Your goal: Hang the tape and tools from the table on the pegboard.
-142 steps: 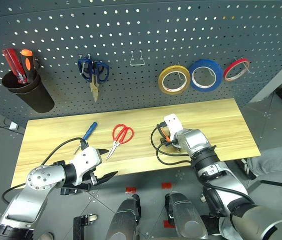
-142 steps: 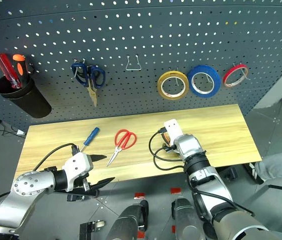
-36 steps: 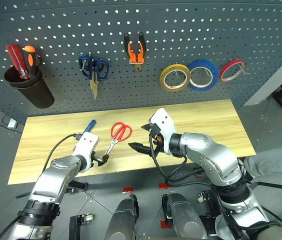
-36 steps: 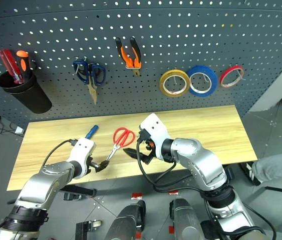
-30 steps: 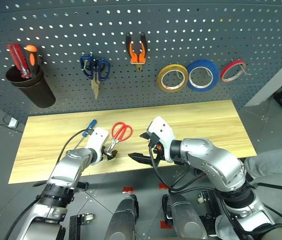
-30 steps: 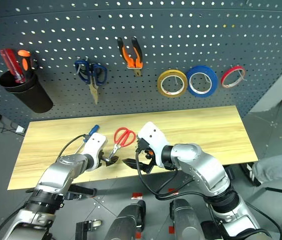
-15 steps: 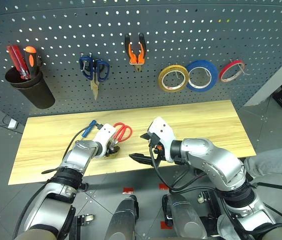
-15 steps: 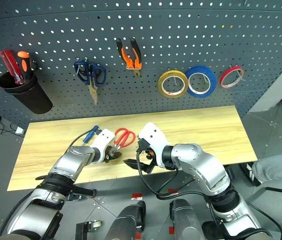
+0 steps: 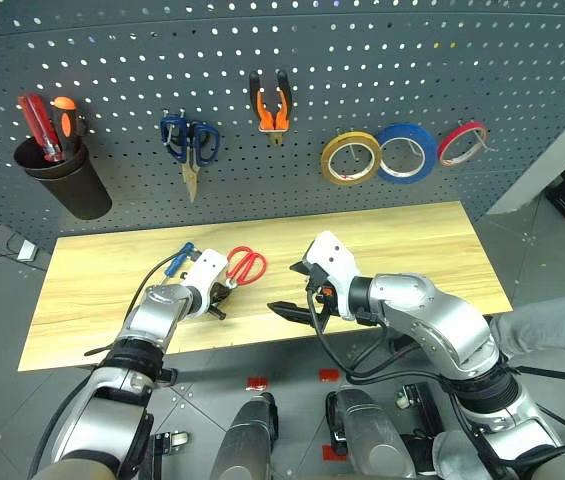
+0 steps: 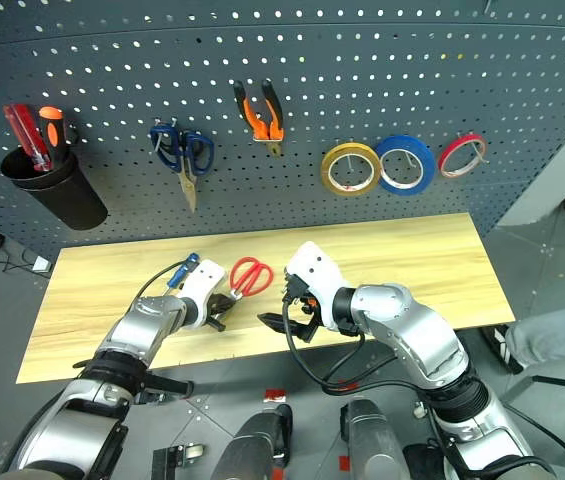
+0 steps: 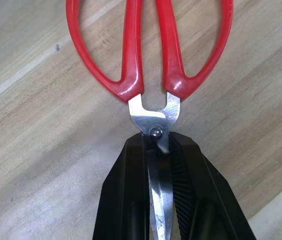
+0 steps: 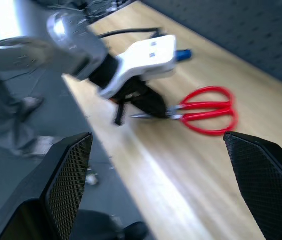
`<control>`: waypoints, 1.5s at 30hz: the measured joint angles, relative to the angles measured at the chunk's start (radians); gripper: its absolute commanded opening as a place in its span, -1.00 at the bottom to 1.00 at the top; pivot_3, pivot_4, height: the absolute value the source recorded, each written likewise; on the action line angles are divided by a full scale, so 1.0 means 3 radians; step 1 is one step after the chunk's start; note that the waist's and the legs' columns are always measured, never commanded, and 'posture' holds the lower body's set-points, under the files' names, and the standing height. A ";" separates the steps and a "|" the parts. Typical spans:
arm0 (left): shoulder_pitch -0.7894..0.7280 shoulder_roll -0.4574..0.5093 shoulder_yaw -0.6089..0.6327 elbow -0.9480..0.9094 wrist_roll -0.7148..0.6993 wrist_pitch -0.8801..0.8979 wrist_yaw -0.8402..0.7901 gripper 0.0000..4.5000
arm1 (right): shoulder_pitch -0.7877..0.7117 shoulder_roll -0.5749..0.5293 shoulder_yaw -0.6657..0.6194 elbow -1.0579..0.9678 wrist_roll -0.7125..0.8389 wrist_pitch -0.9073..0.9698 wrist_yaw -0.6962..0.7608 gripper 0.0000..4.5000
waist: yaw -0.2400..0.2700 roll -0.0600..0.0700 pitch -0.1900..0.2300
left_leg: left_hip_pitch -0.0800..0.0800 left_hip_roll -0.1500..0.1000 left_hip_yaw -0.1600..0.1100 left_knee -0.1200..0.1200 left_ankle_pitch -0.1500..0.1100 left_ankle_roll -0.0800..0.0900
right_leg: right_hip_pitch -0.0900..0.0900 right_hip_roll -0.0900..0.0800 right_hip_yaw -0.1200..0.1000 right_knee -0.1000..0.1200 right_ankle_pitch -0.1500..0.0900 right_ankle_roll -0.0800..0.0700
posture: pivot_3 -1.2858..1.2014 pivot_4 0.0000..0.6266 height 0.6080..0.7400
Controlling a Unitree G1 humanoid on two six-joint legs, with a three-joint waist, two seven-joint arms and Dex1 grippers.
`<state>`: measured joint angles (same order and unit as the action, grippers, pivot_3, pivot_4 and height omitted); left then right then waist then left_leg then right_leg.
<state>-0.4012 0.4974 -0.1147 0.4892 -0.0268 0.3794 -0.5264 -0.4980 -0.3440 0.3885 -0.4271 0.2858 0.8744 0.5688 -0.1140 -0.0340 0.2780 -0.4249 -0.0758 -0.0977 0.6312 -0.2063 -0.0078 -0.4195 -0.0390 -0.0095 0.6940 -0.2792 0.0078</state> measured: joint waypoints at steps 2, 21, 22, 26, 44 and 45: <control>0.0265 0.0022 0.0082 -0.0270 0.0005 -0.0095 0.0088 -0.87 | 0.0007 -0.0039 -0.0001 -0.0054 -0.0064 -0.0068 -0.0025 1.00 | -0.0008 -0.0001 0.0000 | -0.0001 0.0002 -0.0001 -0.0003 0.0000 0.0000 | -0.0002 0.0000 -0.0002 -0.0001 0.0000 0.0000 | -0.17 -0.23 1.00; 0.1596 -0.0056 0.0865 -0.2801 0.0767 -0.1152 0.1269 -0.87 | -0.0181 0.0311 -0.0162 -0.0051 -0.0372 -0.0489 -0.0459 1.00 | 0.0033 -0.0006 -0.0021 | -0.0006 0.0002 -0.0001 0.0007 0.0004 0.0003 | 0.0006 0.0005 -0.0007 -0.0017 0.0016 0.0004 | -0.15 -0.34 1.00; 0.1492 -0.0046 0.0866 -0.2777 0.0768 -0.1152 0.1268 -0.87 | -0.0217 0.0330 -0.0172 -0.0007 -0.0383 -0.0503 -0.0463 1.00 | 0.0031 -0.0007 -0.0023 | -0.0006 0.0002 0.0000 0.0008 0.0004 0.0003 | 0.0007 0.0005 -0.0006 -0.0017 0.0016 0.0005 | -0.15 -0.34 1.00; 0.1219 -0.0023 0.0855 -0.2573 0.0778 -0.1161 0.1233 -0.87 | -0.0314 0.0417 -0.0172 0.0146 -0.0438 -0.0572 -0.0489 1.00 | 0.0003 -0.0008 -0.0026 | -0.0007 0.0002 0.0004 0.0008 0.0003 0.0004 | 0.0004 0.0005 -0.0003 -0.0015 0.0018 0.0005 | -0.17 -0.34 1.00; 0.0593 -0.0033 0.0794 -0.1910 0.0809 -0.1217 0.1297 -0.87 | -0.0536 0.0662 -0.0204 0.0395 -0.0499 -0.0618 -0.0552 1.00 | -0.0083 -0.0009 -0.0027 | -0.0007 0.0003 0.0006 0.0021 0.0003 0.0004 | -0.0001 0.0006 -0.0001 0.0009 0.0018 0.0005 | -0.17 -0.30 1.00; 0.0593 -0.0034 0.0792 -0.1900 0.0811 -0.1217 0.1298 -0.87 | -0.0537 0.0665 -0.0207 0.0397 -0.0499 -0.0619 -0.0552 1.00 | -0.0085 -0.0009 -0.0027 | -0.0007 0.0003 0.0006 0.0022 0.0003 0.0004 | -0.0001 0.0007 -0.0001 0.0010 0.0018 0.0005 | -0.17 -0.30 1.00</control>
<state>-0.2235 0.4873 0.1230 -0.0808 0.2165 0.0144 -0.1371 -0.6590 -0.1444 0.3263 -0.3081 0.1360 0.6889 0.4031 -0.1393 -0.0368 0.2700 -0.4271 -0.0749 -0.0961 0.6379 -0.2053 -0.0067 -0.4199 -0.0371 -0.0097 0.6969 -0.2739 0.0094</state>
